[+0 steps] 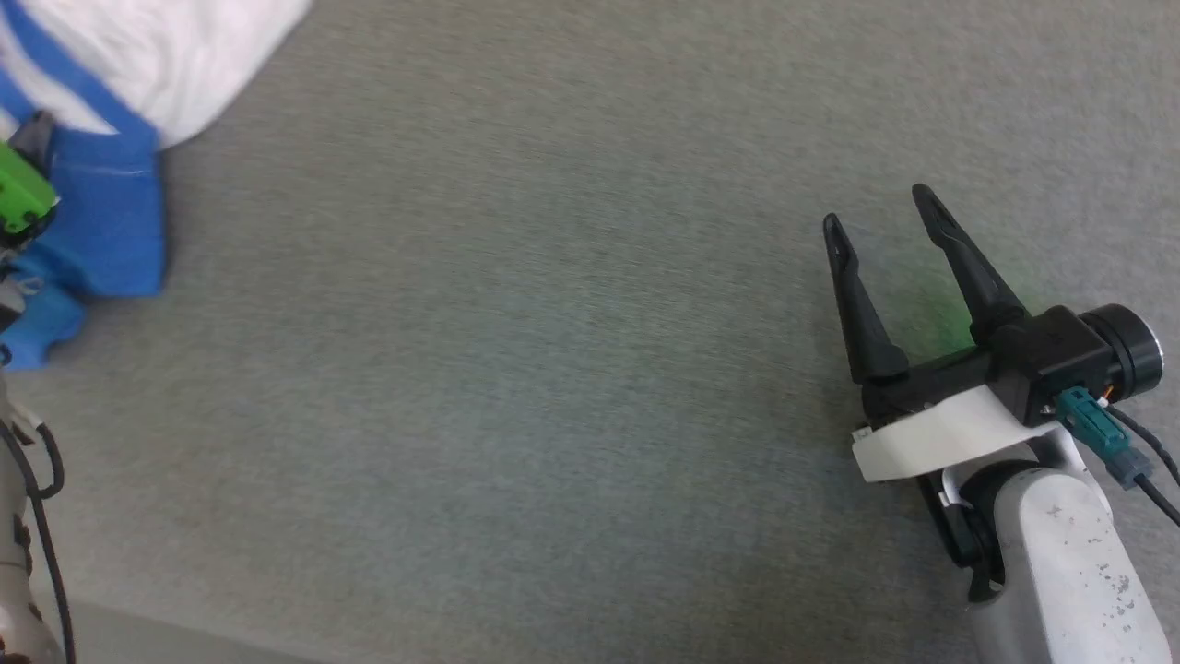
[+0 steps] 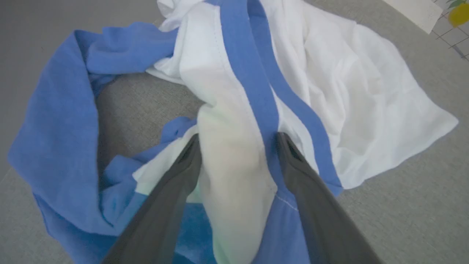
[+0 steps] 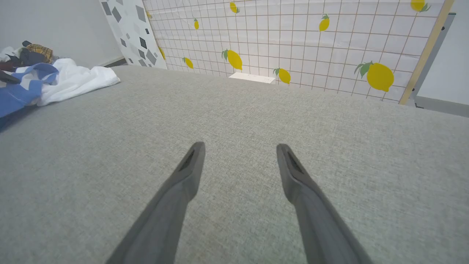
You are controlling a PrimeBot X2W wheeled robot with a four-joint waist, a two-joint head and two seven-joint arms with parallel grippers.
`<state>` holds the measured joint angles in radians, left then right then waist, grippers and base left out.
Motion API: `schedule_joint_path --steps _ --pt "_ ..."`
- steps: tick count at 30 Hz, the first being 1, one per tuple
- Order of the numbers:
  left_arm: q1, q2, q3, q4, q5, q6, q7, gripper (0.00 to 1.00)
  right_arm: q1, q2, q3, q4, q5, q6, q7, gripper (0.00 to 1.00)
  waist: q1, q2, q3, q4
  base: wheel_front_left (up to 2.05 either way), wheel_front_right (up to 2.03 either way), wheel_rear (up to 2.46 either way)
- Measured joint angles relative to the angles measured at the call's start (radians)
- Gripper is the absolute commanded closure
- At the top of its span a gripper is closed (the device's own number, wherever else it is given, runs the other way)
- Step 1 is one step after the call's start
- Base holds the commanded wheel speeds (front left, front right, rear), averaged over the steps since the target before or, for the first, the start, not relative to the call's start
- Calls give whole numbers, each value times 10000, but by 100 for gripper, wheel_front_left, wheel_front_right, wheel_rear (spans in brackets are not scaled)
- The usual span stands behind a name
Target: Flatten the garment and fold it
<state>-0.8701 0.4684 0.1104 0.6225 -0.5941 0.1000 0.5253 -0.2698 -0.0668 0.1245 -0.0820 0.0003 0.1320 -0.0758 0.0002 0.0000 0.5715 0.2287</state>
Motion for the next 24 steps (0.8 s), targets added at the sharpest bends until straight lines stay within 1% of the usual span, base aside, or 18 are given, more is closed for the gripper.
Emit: schedule_joint_path --steps 2,5,6,7,8,9,12,16,17,19,21,24 --pt "115 23 150 21 -94 255 211 0 0 2 -19 -46 0 0 -12 0 0 0 224 -220 0 0 0" --pt "311 54 368 -40 -111 600 176 0 0 2 -71 -69 -2 2 -38 0 -1 1 498 -530 0 0 0" --pt "353 96 407 -81 -127 621 178 12 -1 4 -88 -77 -4 2 -54 0 -1 1 551 -617 0 0 0" --pt "409 169 431 -132 -132 640 178 53 -5 2 -127 -75 -2 2 -82 0 -1 1 604 -733 0 0 0" --pt "471 234 422 -174 -130 639 178 88 -9 4 -134 -63 -2 2 -98 0 -1 0 621 -802 0 0 0" --pt "528 301 424 -247 -128 619 113 100 -11 8 -134 -50 -2 2 -128 0 -1 1 611 -871 0 0 0" --pt "754 451 280 -460 144 382 -677 100 -9 12 -167 150 2 2 -219 0 -1 0 420 -986 0 0 0" --pt "789 1003 -240 -646 1409 293 -2801 100 53 25 -284 546 56 0 -364 0 -1 0 -58 -1111 0 0 0" --pt "712 1198 -414 -633 1682 209 -3308 100 102 42 -297 694 107 2 -424 0 -1 0 -262 -1143 0 0 0" --pt "519 1419 -675 -623 2104 50 -3979 100 230 81 -332 869 190 2 -508 0 -1 0 -607 -1181 0 0 0" --pt "135 1609 -1034 -646 2523 -161 -4508 100 426 125 -424 1062 288 2 -644 0 -1 0 -1052 -1208 0 0 0" --pt "-495 1703 -1576 -725 2901 -516 -4870 100 777 148 -627 1312 456 2 -786 0 -3 0 -1754 -1222 0 0 0"
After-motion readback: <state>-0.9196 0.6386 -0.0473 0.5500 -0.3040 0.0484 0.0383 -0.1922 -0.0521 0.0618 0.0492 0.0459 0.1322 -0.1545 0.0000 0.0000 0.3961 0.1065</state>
